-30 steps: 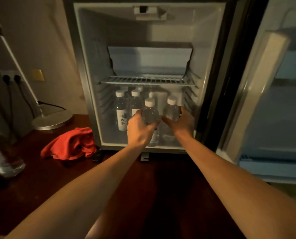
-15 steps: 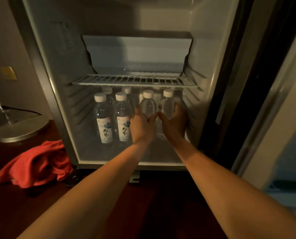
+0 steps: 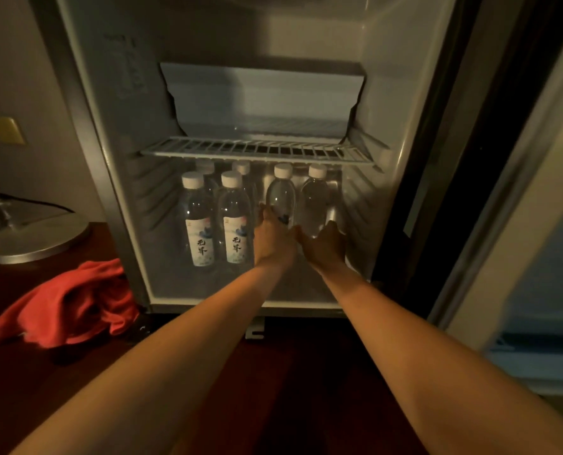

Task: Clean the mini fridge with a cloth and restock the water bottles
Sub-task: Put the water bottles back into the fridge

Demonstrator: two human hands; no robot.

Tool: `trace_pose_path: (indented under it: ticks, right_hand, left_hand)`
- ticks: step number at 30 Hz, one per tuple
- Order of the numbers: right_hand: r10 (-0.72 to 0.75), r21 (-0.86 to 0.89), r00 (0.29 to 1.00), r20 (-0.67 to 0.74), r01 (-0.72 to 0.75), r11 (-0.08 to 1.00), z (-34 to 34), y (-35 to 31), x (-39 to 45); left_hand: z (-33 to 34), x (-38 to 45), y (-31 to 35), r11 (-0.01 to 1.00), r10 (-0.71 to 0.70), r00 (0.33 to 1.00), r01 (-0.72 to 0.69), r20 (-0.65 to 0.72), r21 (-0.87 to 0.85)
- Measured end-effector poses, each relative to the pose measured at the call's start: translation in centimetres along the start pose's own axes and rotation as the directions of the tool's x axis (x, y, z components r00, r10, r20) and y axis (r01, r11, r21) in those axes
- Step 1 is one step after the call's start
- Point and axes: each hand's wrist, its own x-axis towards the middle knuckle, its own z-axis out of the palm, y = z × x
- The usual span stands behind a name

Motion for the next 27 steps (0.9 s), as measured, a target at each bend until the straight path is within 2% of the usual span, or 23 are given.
trace_pose_path:
  ticks: [2, 8, 13, 21, 27]
  right_hand:
    - [0.02, -0.014, 1.0, 0.014, -0.02, 1.0, -0.2, 0.1, -1.2]
    - [-0.082, -0.119, 0.992, 0.093, 0.093, 0.989, -1.7, -1.8, -6.7]
    - [-0.191, -0.024, 0.967, 0.169, 0.198, 0.98, -0.8, -3.3, -12.2]
    - [-0.285, -0.156, 0.922, 0.261, 0.331, 0.931, 1.9, -5.8, -19.7]
    - [-0.385, -0.147, 0.839, 0.383, 0.467, 0.872, 6.1, -8.8, -25.4]
  left_hand:
    - [-0.7, -1.7, -0.1, 1.0, 0.027, 1.0, -0.027, 0.006, 0.016]
    - [-5.4, -6.7, -1.1, 0.986, 0.08, 0.996, -0.085, 0.039, 0.145]
    - [-11.5, -11.4, -3.1, 0.966, 0.044, 0.998, -0.034, -0.036, 0.256]
    - [-21.5, -18.0, -6.3, 0.928, 0.023, 0.986, 0.041, -0.166, 0.369]
    - [-29.1, -21.8, -9.5, 0.885, -0.02, 0.964, 0.141, -0.267, 0.444]
